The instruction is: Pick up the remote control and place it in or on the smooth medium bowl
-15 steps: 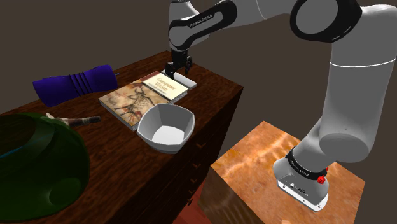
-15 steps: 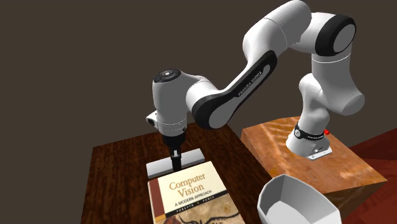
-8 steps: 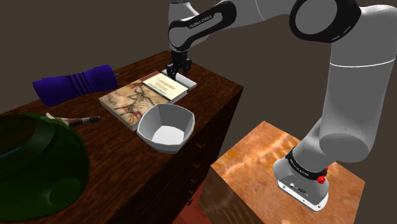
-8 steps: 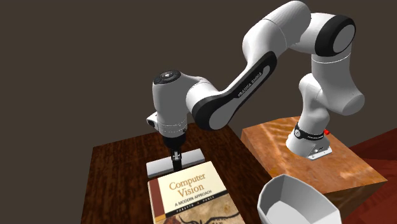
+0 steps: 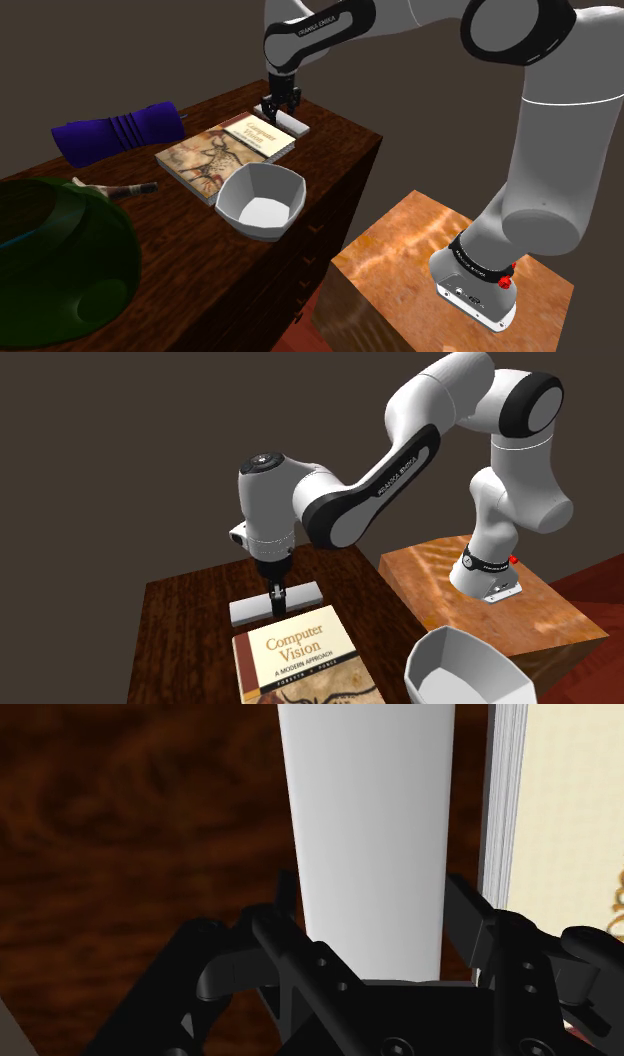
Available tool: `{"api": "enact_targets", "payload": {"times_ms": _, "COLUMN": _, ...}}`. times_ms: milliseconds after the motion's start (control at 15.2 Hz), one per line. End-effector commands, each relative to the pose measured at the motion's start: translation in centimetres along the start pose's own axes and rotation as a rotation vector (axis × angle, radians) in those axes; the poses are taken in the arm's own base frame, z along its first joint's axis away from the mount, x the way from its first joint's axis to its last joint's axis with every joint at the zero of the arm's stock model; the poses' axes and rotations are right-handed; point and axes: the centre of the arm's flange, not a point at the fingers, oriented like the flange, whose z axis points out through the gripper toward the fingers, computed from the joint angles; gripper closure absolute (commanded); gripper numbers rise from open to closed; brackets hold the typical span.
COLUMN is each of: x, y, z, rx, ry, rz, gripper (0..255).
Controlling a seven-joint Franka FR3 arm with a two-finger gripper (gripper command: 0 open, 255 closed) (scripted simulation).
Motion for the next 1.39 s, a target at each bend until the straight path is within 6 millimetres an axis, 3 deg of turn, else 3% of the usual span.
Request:
{"api": "enact_targets", "payload": {"times_ms": 0, "x": 0.0, "y": 0.1, "z": -1.2, "rx": 0.000, "ry": 0.000, "rz": 0.000, "gripper": 255}}
{"api": "enact_targets", "payload": {"times_ms": 1320, "x": 0.0, "y": 0.2, "z": -11.8, "rx": 0.000, "ry": 0.000, "rz": 0.000, "gripper": 255}}
